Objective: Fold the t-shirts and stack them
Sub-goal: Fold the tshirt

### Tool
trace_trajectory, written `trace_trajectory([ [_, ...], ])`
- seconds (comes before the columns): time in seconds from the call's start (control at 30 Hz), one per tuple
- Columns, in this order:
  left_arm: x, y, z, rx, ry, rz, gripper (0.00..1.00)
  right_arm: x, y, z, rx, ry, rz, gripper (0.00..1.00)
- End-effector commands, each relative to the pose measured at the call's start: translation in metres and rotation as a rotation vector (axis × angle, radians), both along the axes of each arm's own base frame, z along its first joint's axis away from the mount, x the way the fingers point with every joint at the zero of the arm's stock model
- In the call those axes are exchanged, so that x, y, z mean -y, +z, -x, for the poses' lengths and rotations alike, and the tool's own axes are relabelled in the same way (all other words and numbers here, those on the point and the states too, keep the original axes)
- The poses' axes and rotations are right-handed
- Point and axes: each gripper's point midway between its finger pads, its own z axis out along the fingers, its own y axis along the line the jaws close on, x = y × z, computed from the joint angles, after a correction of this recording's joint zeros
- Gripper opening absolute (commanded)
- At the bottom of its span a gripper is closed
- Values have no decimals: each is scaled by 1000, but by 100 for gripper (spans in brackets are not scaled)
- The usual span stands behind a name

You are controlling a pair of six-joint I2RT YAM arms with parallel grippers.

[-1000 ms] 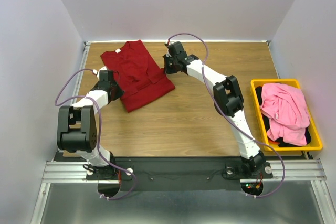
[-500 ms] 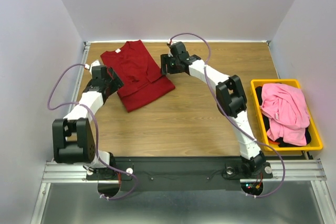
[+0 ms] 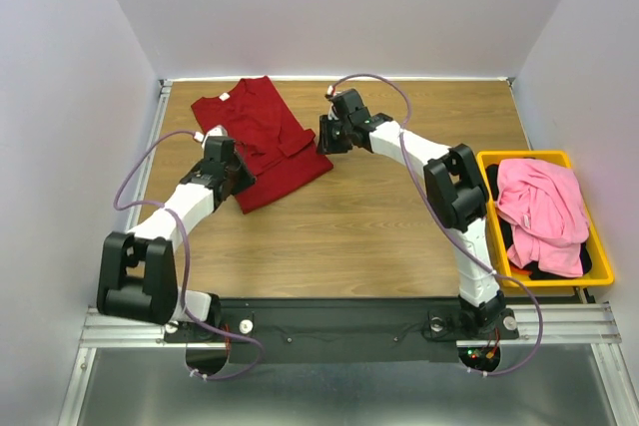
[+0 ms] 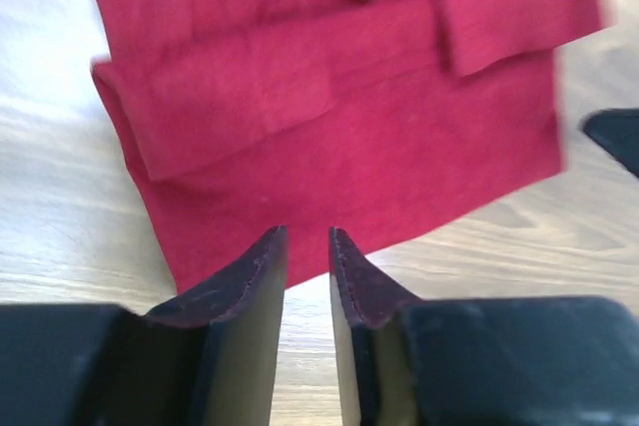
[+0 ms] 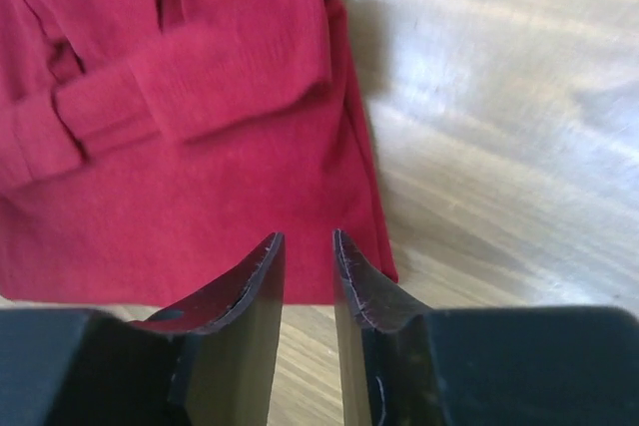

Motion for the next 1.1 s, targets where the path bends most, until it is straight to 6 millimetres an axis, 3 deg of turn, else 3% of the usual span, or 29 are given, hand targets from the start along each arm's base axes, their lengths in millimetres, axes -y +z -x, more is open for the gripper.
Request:
trace_trajectory([
  [0.0, -2, -25, 3, -56, 42, 4, 27, -9, 15, -1, 28, 30, -77, 30],
  [0.03, -2, -27, 3, -59, 43, 3, 27, -9, 12, 0, 23, 32, -78, 30],
  [0.17, -6, -61, 17, -132, 73, -2, 26, 2, -29, 7, -59, 16, -58, 29],
  [0.23, -5, -74, 26, -175, 62, 6, 26, 19, -50, 14, -112, -20, -37, 28],
  [0.3, 1, -87, 35, -229, 32, 27, 26, 38, -55, 15, -148, -67, -43, 28],
  [0.33, 4, -90, 42, -255, 22, 38, 26, 52, -70, 29, -199, -87, -24, 28],
  [0.37, 8, -96, 53, -286, 0, 59, 26, 64, -64, 29, -206, -117, -35, 28],
  [0.47, 17, -101, 77, -325, -35, 84, 26, 94, -87, 61, -291, -159, 7, 28],
  [0.53, 24, -103, 92, -349, -53, 102, 27, 109, -80, 72, -310, -201, -6, 28],
  [0.6, 38, -103, 111, -365, -98, 124, 27, 130, -98, 104, -385, -240, 25, 28],
  [0.63, 46, -103, 120, -378, -110, 155, 28, 136, -89, 111, -374, -259, 23, 28],
  [0.7, 62, -94, 133, -368, -153, 184, 28, 155, -100, 141, -414, -296, 70, 28],
  [0.77, 71, -86, 143, -356, -162, 218, 29, 165, -88, 150, -384, -315, 78, 28],
  [0.83, 76, -81, 152, -353, -182, 214, 29, 177, -89, 163, -380, -327, 111, 28],
  [0.9, 77, -71, 153, -319, -184, 213, 32, 178, -73, 164, -340, -312, 101, 29],
  [0.93, 79, -63, 149, -295, -192, 205, 41, 175, -64, 161, -317, -302, 88, 30],
  [1.0, 80, -49, 143, -248, -205, 198, 45, 169, -46, 155, -280, -274, 56, 33],
  [1.07, 74, -31, 130, -195, -199, 140, 54, 152, -13, 144, -219, -226, -17, 43],
])
